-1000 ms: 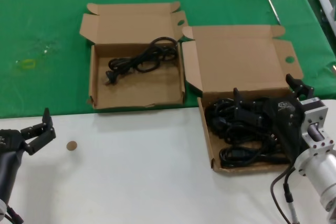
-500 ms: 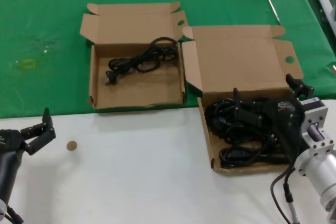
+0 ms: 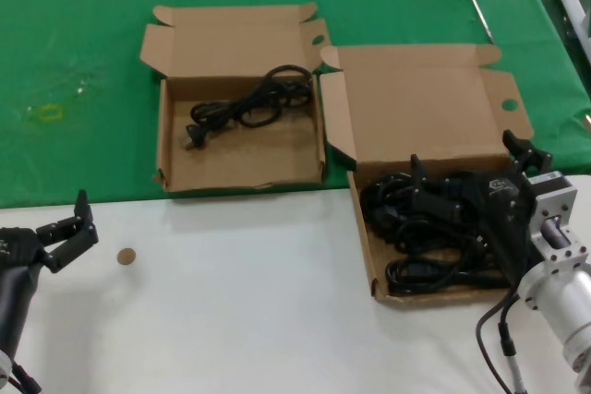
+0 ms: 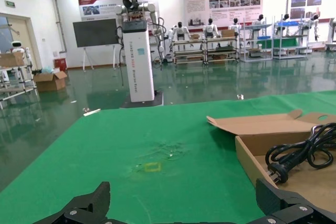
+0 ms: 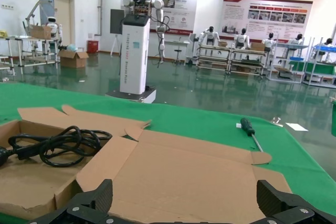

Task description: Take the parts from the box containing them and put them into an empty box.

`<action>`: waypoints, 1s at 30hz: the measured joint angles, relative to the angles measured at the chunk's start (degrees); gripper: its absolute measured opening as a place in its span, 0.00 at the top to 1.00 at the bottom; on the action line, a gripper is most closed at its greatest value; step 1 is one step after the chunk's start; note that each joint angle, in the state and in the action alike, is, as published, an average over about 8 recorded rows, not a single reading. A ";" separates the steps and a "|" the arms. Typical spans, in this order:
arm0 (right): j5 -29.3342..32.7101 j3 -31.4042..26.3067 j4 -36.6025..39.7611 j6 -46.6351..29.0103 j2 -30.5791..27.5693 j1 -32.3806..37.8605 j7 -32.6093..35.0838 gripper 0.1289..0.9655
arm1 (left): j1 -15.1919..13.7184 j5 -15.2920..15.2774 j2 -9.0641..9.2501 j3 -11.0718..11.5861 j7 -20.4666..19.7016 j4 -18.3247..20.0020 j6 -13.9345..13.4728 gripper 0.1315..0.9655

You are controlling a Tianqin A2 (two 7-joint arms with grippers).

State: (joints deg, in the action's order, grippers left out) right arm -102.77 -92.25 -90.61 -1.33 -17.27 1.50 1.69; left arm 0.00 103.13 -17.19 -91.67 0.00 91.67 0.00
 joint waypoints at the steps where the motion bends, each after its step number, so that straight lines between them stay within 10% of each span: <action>1: 0.00 0.00 0.00 0.00 0.00 0.00 0.00 0.00 | 0.00 0.00 0.00 0.00 0.00 0.00 0.00 0.00; 30: 0.00 0.00 0.00 0.00 0.00 0.00 0.00 0.00 | 0.00 0.00 0.00 0.00 0.00 0.00 0.00 0.00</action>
State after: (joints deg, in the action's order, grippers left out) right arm -102.77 -92.25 -90.61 -1.33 -17.27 1.50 1.69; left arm 0.00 103.13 -17.19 -91.67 0.00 91.67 0.00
